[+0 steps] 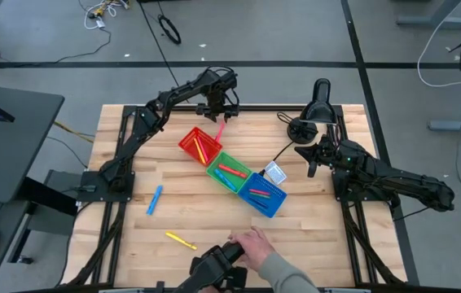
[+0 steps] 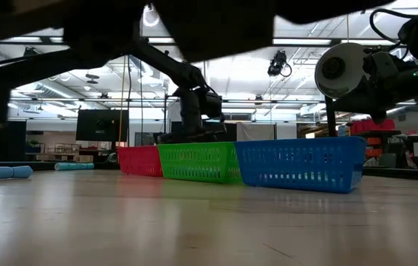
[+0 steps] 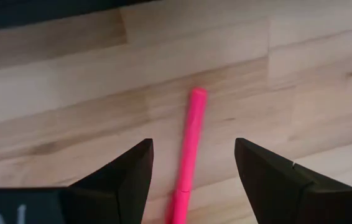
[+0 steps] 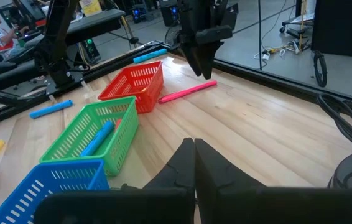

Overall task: Pick & Place Markers
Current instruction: Put the pink marker pen into the red bin

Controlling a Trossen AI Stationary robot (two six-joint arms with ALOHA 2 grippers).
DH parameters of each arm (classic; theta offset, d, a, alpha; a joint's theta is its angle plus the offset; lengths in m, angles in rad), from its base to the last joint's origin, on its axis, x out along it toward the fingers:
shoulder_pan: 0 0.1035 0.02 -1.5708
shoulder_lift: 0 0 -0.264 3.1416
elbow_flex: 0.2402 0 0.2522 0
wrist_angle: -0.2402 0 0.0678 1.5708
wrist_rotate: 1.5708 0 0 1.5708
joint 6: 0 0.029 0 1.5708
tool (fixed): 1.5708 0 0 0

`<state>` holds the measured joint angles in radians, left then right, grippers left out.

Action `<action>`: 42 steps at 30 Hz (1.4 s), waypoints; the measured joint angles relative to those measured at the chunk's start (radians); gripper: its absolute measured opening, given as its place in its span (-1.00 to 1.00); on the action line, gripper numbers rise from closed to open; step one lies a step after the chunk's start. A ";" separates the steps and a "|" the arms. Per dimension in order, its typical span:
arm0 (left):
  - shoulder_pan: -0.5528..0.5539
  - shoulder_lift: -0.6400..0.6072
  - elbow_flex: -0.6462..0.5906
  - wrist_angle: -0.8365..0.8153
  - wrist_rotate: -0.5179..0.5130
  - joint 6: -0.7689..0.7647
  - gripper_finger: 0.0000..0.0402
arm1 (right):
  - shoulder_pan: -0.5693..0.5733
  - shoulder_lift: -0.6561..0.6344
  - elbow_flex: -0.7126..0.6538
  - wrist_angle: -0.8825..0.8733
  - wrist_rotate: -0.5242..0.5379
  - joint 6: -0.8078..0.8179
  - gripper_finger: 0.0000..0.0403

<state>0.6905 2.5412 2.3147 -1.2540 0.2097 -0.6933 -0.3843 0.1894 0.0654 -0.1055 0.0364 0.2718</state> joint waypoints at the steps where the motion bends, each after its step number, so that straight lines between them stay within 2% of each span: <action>1: 0.000 0.001 -0.004 -0.003 -0.002 0.010 0.16 | 0.000 0.000 0.000 0.000 0.000 0.000 -1.00; 5: -0.001 0.026 -0.005 -0.025 0.007 0.032 0.16 | 0.000 0.000 0.000 0.000 0.000 0.000 -1.00; 13: 0.008 0.044 -0.006 -0.030 0.140 0.051 0.15 | 0.000 0.000 0.000 0.000 0.000 0.000 -1.00; 20: 0.020 0.062 -0.006 -0.009 0.245 0.056 -0.06 | 0.000 0.000 0.000 0.000 0.000 0.000 -1.00; 30: 0.023 0.063 -0.006 0.017 0.241 0.082 -0.43 | 0.000 0.000 0.000 0.000 0.000 0.000 -1.00; 42: 0.024 0.063 -0.006 0.024 0.240 0.165 -0.51 | 0.000 0.000 0.000 0.000 0.000 0.000 -1.00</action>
<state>0.7143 2.6041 2.3085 -1.2304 0.4496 -0.5282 -0.3841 0.1893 0.0654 -0.1055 0.0364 0.2718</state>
